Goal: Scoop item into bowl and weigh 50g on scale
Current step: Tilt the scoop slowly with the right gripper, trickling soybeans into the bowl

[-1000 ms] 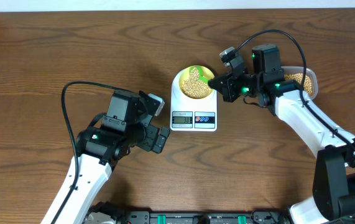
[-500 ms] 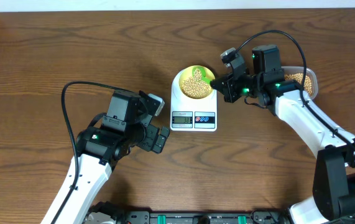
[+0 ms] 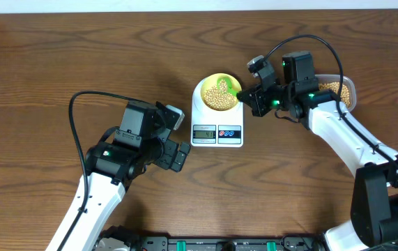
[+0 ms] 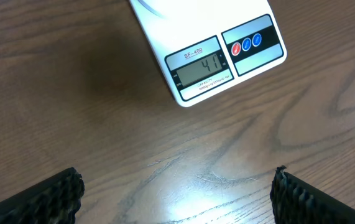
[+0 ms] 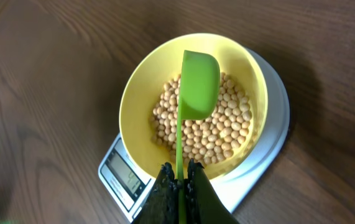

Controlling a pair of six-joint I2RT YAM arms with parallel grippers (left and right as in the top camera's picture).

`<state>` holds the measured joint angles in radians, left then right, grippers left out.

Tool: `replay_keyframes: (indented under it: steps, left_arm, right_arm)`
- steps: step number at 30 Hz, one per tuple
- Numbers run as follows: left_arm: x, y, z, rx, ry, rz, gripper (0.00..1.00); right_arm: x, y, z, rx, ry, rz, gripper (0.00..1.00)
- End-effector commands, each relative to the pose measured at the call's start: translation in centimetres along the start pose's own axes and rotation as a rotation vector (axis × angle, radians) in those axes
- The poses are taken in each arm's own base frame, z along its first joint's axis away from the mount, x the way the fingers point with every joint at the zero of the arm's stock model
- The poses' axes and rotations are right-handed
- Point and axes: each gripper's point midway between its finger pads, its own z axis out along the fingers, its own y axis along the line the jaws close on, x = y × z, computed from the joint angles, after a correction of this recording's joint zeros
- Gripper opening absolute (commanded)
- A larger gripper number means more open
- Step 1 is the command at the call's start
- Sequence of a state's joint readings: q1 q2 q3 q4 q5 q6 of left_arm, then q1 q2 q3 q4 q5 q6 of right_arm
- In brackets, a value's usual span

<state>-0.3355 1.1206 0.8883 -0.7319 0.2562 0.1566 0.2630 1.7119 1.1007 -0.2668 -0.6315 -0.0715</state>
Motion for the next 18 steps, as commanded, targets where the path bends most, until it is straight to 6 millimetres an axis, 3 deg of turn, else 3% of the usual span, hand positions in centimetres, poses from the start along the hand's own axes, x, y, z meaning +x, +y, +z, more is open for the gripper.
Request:
replay_keyframes:
  steps: [1,11,18]
  left_arm:
    - [0.0,0.2,0.0,-0.008,0.002,-0.008,0.98]
    - [0.0,0.2,0.0,-0.008,0.002,-0.008,0.97]
    - [0.0,0.2,0.0,-0.008,0.002,-0.008,0.98]
  right_arm:
    - [-1.1,0.5,-0.7,0.0,-0.025,-0.068,0.01]
    - [-2.9,-0.2,-1.6,0.072,-0.059,-0.115,0.01]
    - [-2.4,-0.3,-1.7,0.088,-0.038,-0.135,0.01]
